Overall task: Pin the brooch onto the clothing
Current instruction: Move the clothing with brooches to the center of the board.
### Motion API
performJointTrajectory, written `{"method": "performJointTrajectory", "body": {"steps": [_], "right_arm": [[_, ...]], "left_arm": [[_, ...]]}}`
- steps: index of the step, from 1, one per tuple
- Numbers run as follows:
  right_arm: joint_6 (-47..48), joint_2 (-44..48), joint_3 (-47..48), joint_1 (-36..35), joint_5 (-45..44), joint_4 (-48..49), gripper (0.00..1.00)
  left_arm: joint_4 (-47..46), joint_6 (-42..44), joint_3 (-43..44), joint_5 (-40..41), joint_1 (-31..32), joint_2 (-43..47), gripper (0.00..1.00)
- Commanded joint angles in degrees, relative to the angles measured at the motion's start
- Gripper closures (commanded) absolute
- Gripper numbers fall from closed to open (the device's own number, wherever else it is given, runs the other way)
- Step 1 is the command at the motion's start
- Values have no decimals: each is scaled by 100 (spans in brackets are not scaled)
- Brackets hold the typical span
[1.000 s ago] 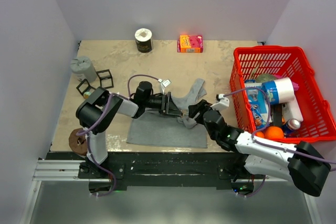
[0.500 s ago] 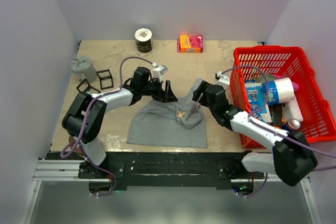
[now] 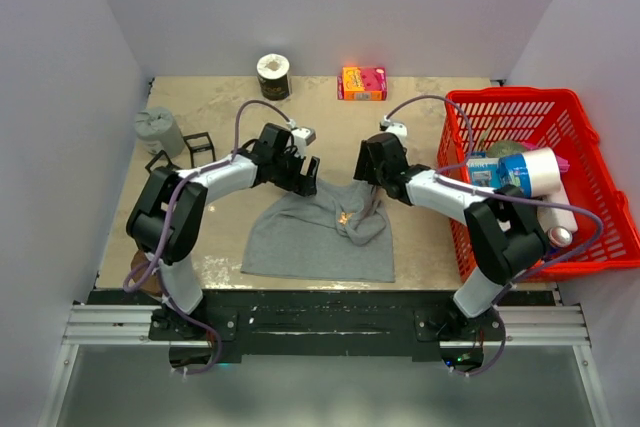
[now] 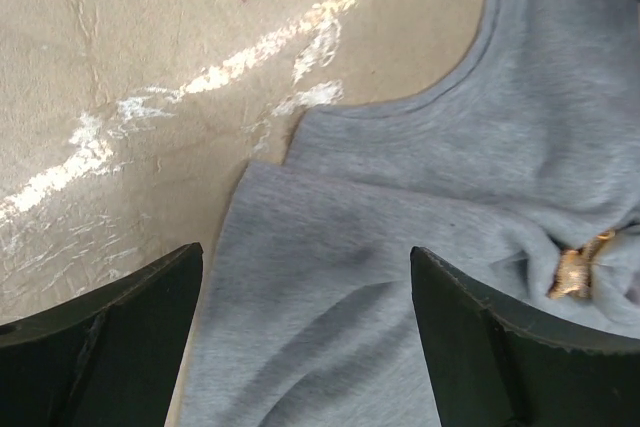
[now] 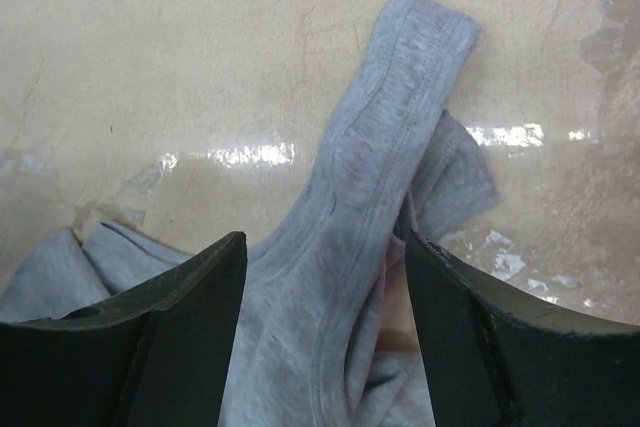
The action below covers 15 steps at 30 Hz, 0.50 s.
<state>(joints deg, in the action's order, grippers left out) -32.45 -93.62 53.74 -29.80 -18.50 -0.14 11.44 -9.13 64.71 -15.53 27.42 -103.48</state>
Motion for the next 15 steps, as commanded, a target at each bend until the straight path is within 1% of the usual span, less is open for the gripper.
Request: {"method": "performJointTrajectory", "body": {"steps": [1,3,6,9,10,11,12,13,14,15], "right_arm": [[327,-296,497,62,-206,-205,33],[335,-454,567,106,-224,-240,33],[336,-604,603,141,-329,-320,33],[335,-683,621,176,-338,-320,34],[344,-744,629,185,-312,-302,36],[370,-789,638,203,-260,-250,38],[405,-824,690,203,-250,-232,48],[458,-929,734,203,-233,-206,54],[485,-982,787,212,-198,-206,60],[520,-1035,909,212,-172,-197,70]], "left_arm": [[122,306,191,173,-9,-146,14],[86,315,226,164,-9,-242,15],[7,306,244,-19,-17,-409,21],[-133,192,218,-424,-9,-559,30],[-186,157,218,-616,-9,-594,43],[-212,96,226,-705,-9,-673,52],[-230,69,235,-767,-9,-717,61],[-265,34,235,-854,-17,-787,78],[-265,-10,235,-881,-9,-814,85],[-265,-28,244,-899,-17,-849,91]]}}
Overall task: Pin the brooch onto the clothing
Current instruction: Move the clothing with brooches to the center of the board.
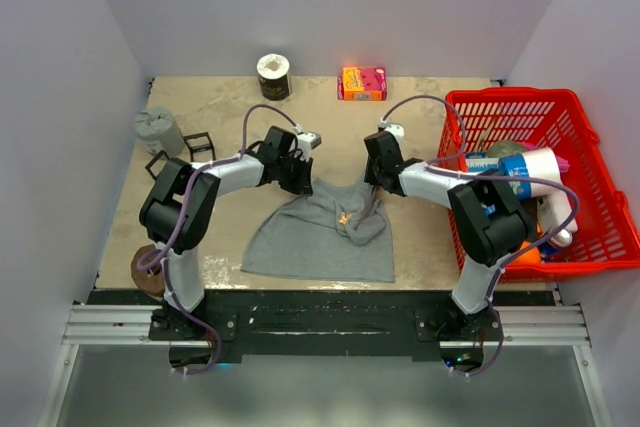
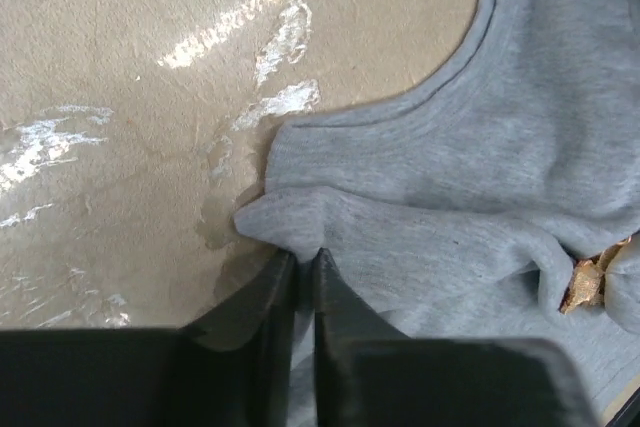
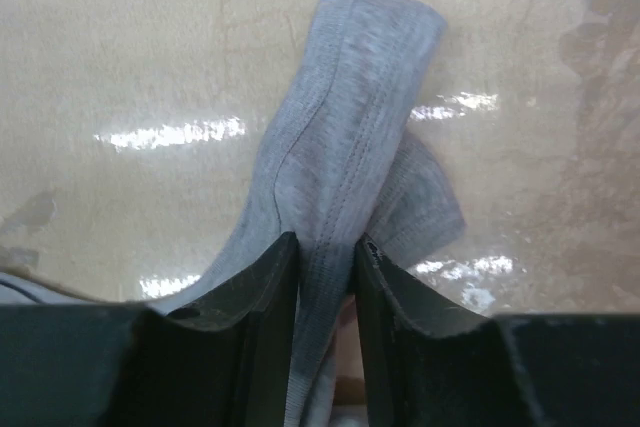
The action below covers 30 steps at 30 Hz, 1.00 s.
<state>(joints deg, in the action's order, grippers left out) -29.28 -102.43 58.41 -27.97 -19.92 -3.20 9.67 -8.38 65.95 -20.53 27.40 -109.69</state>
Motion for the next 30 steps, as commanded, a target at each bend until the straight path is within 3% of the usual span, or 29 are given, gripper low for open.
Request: {"method": "performJointTrajectory", "body": {"steps": [1,4,6,11,19,21,22,23,24,27,29,30], "right_arm": [[281,-215,513,37,6,127,77],[405,-417,873,37,59,75,94],[484,-558,1214,28,67,39,98],[713,-927,2050,37,59,-22,99],[845,-2131,3860,81,181,-93,98],[845,-2289,4274,72,269,-58,93],[862,-2473,4414,81,357,-49,88],[888,-2544,4720,89,497,-84,80],[889,-2614,4880,90,550,-154,64],[924,-2546,5005,90,849,-111,38],[933,-2195,4717,90,981,126,32],[915,-2054,4593,90,1129,275,27]], "left_arm": [[-88,-111,128,-399,-24,-237,100],[-175,-216,76,-268,-147,-106,100],[-307,-357,-65,-179,-375,43,100],[-739,-638,-364,-161,-1130,518,100],[-870,-779,-452,-91,-1623,694,100],[-879,-718,-469,-91,-1624,790,97],[-879,-683,-487,-100,-1624,843,88],[-1079,-613,-513,-100,-1624,914,77],[-1203,-568,-548,-56,-1624,1123,57],[-1589,-393,-882,460,-1615,1816,44],[-1722,-200,-1189,812,-1615,2248,40],[-1871,-147,-1312,1171,-1615,2711,34]]}}
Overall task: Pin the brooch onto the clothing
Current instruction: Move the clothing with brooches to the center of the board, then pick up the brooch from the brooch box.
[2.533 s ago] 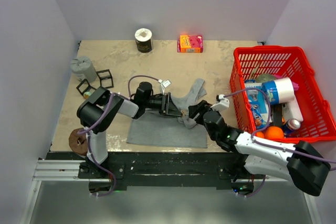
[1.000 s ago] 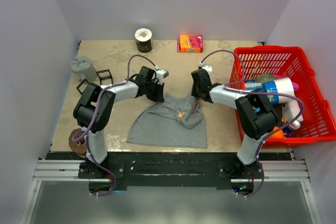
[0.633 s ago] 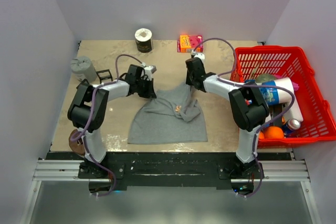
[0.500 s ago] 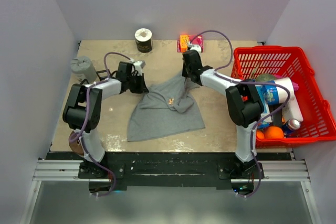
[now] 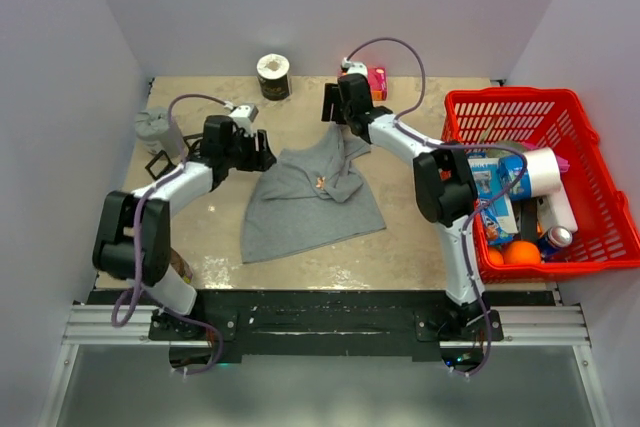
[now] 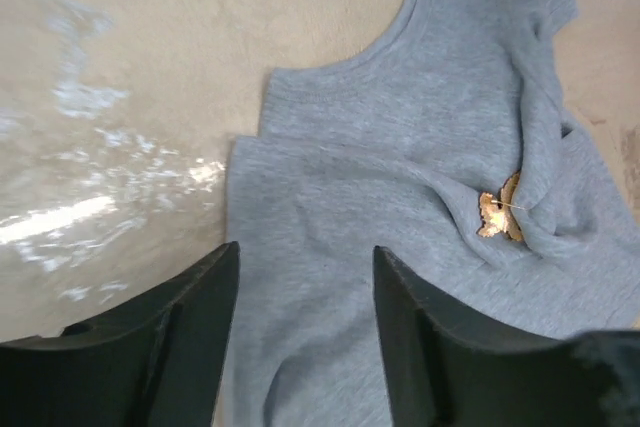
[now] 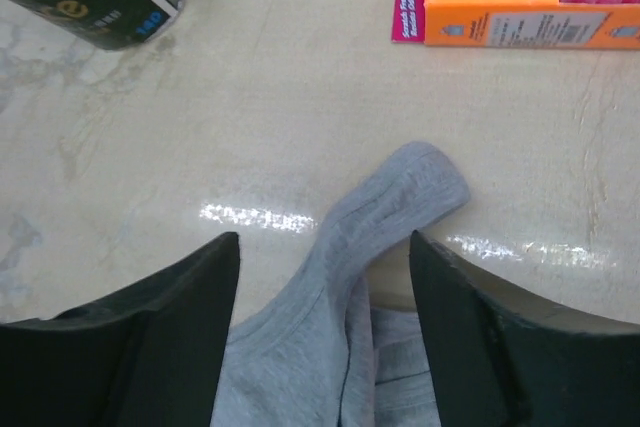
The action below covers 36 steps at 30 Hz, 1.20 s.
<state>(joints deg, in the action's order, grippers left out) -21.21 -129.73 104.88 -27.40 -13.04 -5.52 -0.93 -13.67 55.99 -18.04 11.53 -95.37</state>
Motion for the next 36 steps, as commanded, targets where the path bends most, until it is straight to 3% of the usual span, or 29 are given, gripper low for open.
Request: {"method": "performJointTrajectory", "body": {"steps": [1,2,4,8,16,22,29,36], "right_arm": [[100,843,-186,24,547,534,26],[91,1131,-440,24,644,534,25],[56,1440,-826,33,925,692,23],[38,2388,-1601,33,1295,877,24],[-94,3568,-2787,24,1971,895,24],[-103,4165,-3271,24,2121,842,24],[-199,4474,-3553,24,2270,903,24],[-208,4518,-3624,24,2332,895,24]], "left_arm": [[-847,478,-534,1169,-28,1502,24],[-900,540,-667,1406,-28,1730,10],[-927,611,-940,2126,-45,2320,1],[-453,612,-1037,2411,-562,2708,1],[40,129,-1125,2885,-2161,2261,1],[58,101,-1011,2727,-2708,1637,5],[84,233,-730,2639,-2735,837,21],[84,260,-431,2876,-2744,221,25]]}}
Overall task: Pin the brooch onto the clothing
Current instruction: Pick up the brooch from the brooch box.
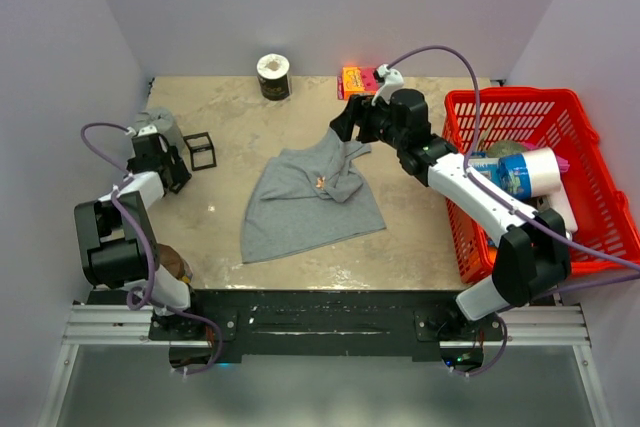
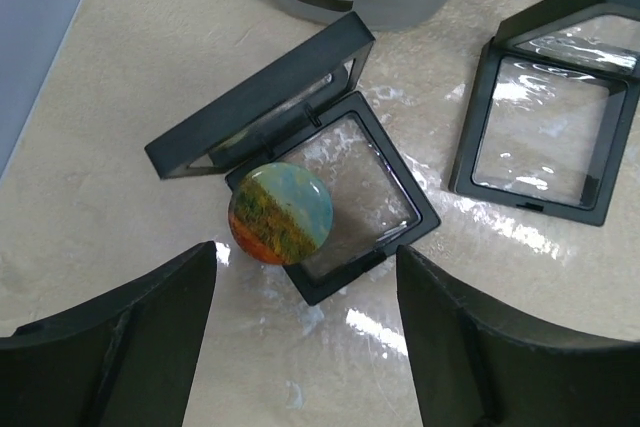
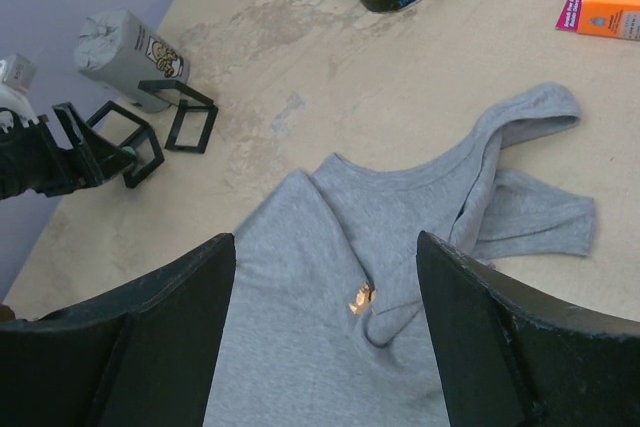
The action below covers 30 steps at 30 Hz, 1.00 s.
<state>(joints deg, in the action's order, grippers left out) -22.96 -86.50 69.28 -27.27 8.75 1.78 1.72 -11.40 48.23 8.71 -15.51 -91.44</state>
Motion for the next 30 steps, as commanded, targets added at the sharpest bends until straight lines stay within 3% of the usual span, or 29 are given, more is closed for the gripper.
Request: {"method": "performJointTrajectory", "body": {"steps": [1,4,24,30], "right_arm": [[-50,204,-81,2,170,165,24],[-68,212,-116,11,197,182,24],[-174,265,-257,11,294,253,24],[-191,230,-265,20,285,270,24]], "left_arm": [[-180,32,371,201,-40,-207,27],[-207,50,451,210,-40,-348,33],[-251,68,618,-325,-391,-972,37],[-295,94,583,-352,-392,-981,59]]}}
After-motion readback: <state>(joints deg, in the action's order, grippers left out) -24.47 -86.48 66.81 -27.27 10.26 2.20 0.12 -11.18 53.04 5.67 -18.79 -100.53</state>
